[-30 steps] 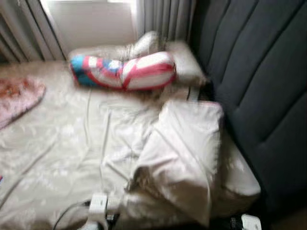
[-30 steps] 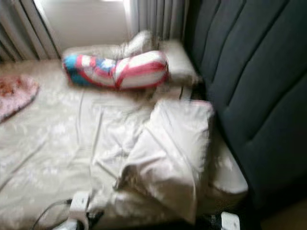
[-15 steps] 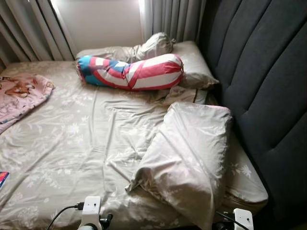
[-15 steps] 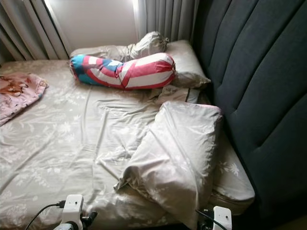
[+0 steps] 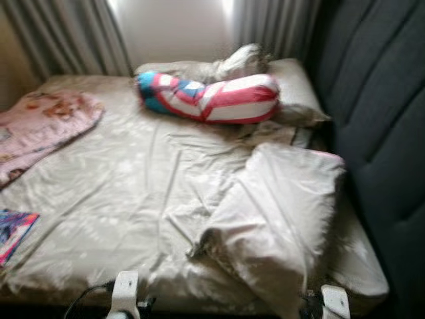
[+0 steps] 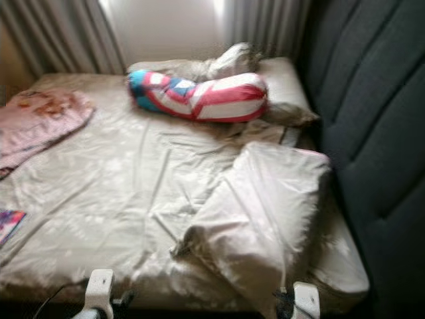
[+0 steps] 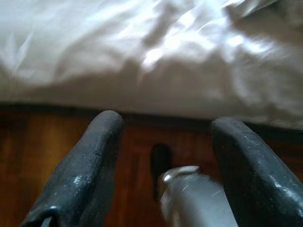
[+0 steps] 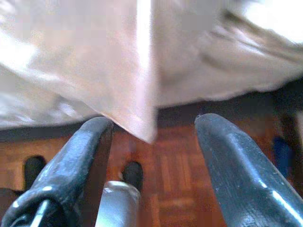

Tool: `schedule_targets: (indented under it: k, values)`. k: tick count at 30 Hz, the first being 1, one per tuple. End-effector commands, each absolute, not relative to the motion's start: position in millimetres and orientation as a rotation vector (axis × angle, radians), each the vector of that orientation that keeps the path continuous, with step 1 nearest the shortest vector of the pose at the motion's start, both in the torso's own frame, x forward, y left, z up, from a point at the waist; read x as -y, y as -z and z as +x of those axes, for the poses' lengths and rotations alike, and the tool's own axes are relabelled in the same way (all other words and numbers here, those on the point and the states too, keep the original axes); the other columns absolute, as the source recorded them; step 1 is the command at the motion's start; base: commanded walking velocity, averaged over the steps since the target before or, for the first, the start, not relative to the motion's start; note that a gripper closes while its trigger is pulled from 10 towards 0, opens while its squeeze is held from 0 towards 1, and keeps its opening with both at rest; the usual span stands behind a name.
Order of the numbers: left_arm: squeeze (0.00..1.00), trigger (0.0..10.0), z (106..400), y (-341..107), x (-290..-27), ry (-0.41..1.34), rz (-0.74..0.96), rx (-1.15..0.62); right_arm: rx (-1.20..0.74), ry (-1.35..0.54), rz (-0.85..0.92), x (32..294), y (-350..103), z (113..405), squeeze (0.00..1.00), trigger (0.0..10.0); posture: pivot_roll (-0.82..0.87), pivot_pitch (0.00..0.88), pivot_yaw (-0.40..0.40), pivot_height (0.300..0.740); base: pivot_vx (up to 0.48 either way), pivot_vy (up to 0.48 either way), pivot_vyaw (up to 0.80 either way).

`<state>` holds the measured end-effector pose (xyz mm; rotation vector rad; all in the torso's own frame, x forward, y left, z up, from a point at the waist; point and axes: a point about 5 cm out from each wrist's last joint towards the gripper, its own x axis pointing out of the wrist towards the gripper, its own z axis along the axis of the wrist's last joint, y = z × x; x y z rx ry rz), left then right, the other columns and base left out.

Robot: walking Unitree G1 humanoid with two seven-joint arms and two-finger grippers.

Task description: Clean up the room

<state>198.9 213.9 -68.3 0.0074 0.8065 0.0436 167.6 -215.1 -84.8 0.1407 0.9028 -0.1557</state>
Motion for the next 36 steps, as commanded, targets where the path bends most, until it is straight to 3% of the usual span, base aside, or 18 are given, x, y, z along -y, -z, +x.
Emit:
schedule_targets:
  k: [1,12,36]
  values:
    - [0.00,10.0,199.7,68.6,-212.4,-0.043,0.005,-0.814,-0.930,0.175,0.132,218.5,88.4,157.8,0.00,10.0,-0.03,0.000,-0.016,0.740,0.000,0.000,0.00]
    - [0.00,10.0,200.3,68.2,-212.1,-0.044,0.006,-0.810,-0.921,0.197,0.145,219.3,88.2,157.9,0.00,10.0,-0.03,0.000,-0.016,0.740,0.000,0.000,0.00]
    - [0.00,10.0,200.9,67.1,-213.5,-0.036,0.020,-0.796,-0.888,0.233,0.164,218.9,87.2,158.8,0.00,10.0,-0.04,0.000,-0.011,0.740,0.290,0.000,0.00]
